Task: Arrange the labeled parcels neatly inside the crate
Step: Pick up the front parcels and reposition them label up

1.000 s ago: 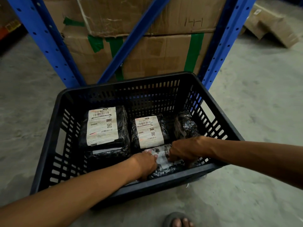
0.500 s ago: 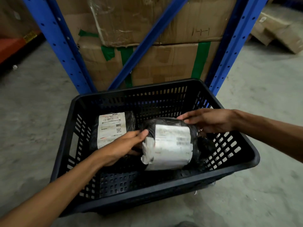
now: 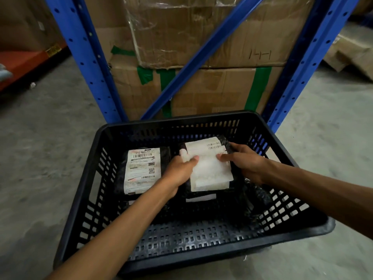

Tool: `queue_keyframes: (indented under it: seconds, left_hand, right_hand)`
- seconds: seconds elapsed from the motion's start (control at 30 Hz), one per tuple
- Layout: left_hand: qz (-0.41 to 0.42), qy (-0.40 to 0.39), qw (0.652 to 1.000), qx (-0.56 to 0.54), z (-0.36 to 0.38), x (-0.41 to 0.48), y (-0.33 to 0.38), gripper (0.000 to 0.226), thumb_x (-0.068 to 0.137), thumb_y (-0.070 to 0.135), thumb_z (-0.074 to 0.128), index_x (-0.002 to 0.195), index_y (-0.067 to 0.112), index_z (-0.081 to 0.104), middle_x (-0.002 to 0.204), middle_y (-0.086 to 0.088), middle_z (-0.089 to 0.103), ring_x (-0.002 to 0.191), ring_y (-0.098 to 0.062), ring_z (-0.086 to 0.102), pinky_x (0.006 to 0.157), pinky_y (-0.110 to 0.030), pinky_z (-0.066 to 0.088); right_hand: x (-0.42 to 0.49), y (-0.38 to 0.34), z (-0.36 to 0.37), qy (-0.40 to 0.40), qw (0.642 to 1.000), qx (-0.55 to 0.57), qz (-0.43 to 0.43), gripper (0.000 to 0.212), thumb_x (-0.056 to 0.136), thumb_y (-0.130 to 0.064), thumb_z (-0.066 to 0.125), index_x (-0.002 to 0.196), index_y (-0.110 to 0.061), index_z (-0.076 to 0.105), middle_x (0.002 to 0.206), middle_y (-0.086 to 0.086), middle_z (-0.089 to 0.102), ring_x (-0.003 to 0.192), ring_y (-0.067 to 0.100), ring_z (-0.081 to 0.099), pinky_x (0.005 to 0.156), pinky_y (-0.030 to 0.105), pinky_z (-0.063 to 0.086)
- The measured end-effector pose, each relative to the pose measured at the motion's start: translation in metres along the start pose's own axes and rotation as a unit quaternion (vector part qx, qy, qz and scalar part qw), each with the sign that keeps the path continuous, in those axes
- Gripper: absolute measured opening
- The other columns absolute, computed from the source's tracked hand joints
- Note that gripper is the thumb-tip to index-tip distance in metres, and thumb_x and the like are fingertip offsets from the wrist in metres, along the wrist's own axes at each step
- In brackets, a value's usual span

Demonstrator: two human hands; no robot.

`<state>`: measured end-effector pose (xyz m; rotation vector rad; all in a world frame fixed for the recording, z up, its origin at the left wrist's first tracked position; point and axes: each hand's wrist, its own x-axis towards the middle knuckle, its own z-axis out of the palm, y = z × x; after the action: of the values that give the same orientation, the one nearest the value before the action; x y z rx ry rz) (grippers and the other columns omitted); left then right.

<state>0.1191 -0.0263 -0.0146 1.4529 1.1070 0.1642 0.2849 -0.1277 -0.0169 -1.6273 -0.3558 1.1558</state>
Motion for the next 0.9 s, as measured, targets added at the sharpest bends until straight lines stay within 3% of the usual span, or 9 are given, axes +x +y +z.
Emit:
queue_keyframes:
  seconds: [0.07,0.17,0.33,0.43,0.53,0.63,0.73,0.8,0.9]
  left_hand:
    - [-0.010,0.022,1.000,-0.002,0.014,0.008,-0.002,0.026,0.096,0.035,0.058,0.105,0.011,0.060,0.102,0.002,0.066,0.087,-0.012,0.063,0.069,-0.023,0.048]
    - [-0.034,0.063,0.997,0.012,0.034,0.024,-0.005,0.053,0.098,0.031,0.054,0.145,0.008,0.044,0.143,-0.009,0.055,0.127,-0.027,0.056,0.096,-0.028,0.045]
    - [-0.013,0.149,0.977,0.155,0.041,0.050,-0.019,0.066,0.096,0.021,0.057,0.154,0.008,0.030,0.151,-0.011,0.046,0.135,-0.030,0.050,0.101,-0.033,0.045]
    - [0.001,0.147,0.937,0.316,0.046,0.053,-0.033,0.088,0.091,0.013,0.061,0.159,0.006,0.006,0.156,-0.015,0.034,0.137,-0.032,0.044,0.101,-0.039,0.047]
    - [0.001,0.113,0.913,0.392,0.048,0.056,-0.038,0.088,0.093,0.019,0.059,0.159,0.003,0.002,0.160,-0.016,0.024,0.142,-0.033,0.037,0.102,-0.042,0.045]
    - [-0.004,0.090,0.906,0.414,0.042,0.052,-0.036,0.082,0.098,0.021,0.052,0.159,0.004,0.000,0.165,-0.015,0.013,0.148,-0.032,0.026,0.109,-0.042,0.039]
    - [0.026,0.081,0.888,0.453,0.041,0.037,-0.034,0.081,0.096,0.020,0.053,0.158,0.002,0.005,0.166,-0.017,0.006,0.151,-0.033,0.018,0.113,-0.040,0.035]
    - [0.115,0.102,0.855,0.496,0.044,0.028,-0.027,0.070,0.091,0.024,0.058,0.152,0.004,0.031,0.159,-0.019,0.026,0.144,-0.033,0.028,0.110,-0.040,0.037]
    - [0.227,0.131,0.831,0.490,0.053,0.016,-0.009,0.030,0.085,0.028,0.058,0.109,0.015,0.072,0.122,-0.011,0.062,0.119,-0.030,0.051,0.094,-0.039,0.044]
  right_hand:
    - [0.012,0.004,-0.001,0.037,0.999,-0.038,-0.003,0.066,0.088,0.004,0.067,0.146,-0.006,0.039,0.119,0.008,0.068,0.088,0.021,0.069,0.068,0.034,0.061]
    - [0.031,0.017,0.003,0.062,0.996,-0.071,0.001,0.067,0.086,0.005,0.069,0.146,-0.004,0.039,0.091,-0.005,0.065,0.070,0.006,0.063,0.049,0.019,0.055]
    - [0.056,0.038,0.007,0.044,0.994,-0.098,0.008,0.071,0.083,0.006,0.069,0.146,-0.013,0.040,0.113,0.005,0.068,0.099,0.023,0.067,0.088,0.041,0.057]
    - [0.055,0.052,0.020,0.021,0.963,-0.268,0.013,0.096,0.086,-0.005,0.066,0.157,-0.019,0.002,0.127,0.001,0.057,0.110,0.022,0.060,0.086,0.029,0.052]
    - [0.061,0.047,0.021,0.005,0.922,-0.386,0.036,0.104,0.089,-0.017,0.064,0.154,-0.014,-0.018,0.153,0.011,0.040,0.135,0.029,0.045,0.105,0.031,0.042]
    - [0.057,0.023,0.021,-0.035,0.827,-0.559,0.058,0.094,0.094,-0.028,0.059,0.154,0.001,-0.007,0.158,0.017,0.032,0.143,0.030,0.035,0.112,0.030,0.033]
    - [0.039,-0.006,0.023,-0.053,0.732,-0.679,-0.025,0.064,0.095,-0.025,0.053,0.150,-0.001,0.028,0.148,0.017,0.046,0.133,0.032,0.048,0.104,0.033,0.043]
    - [0.019,-0.025,0.018,-0.044,0.667,-0.733,-0.124,0.051,0.092,-0.022,0.052,0.142,-0.012,0.046,0.135,0.012,0.060,0.122,0.030,0.058,0.095,0.036,0.052]
    - [-0.016,-0.038,0.003,-0.046,0.533,-0.814,-0.225,0.042,0.088,-0.019,0.052,0.129,-0.024,0.061,0.117,0.004,0.071,0.107,0.028,0.068,0.079,0.037,0.057]
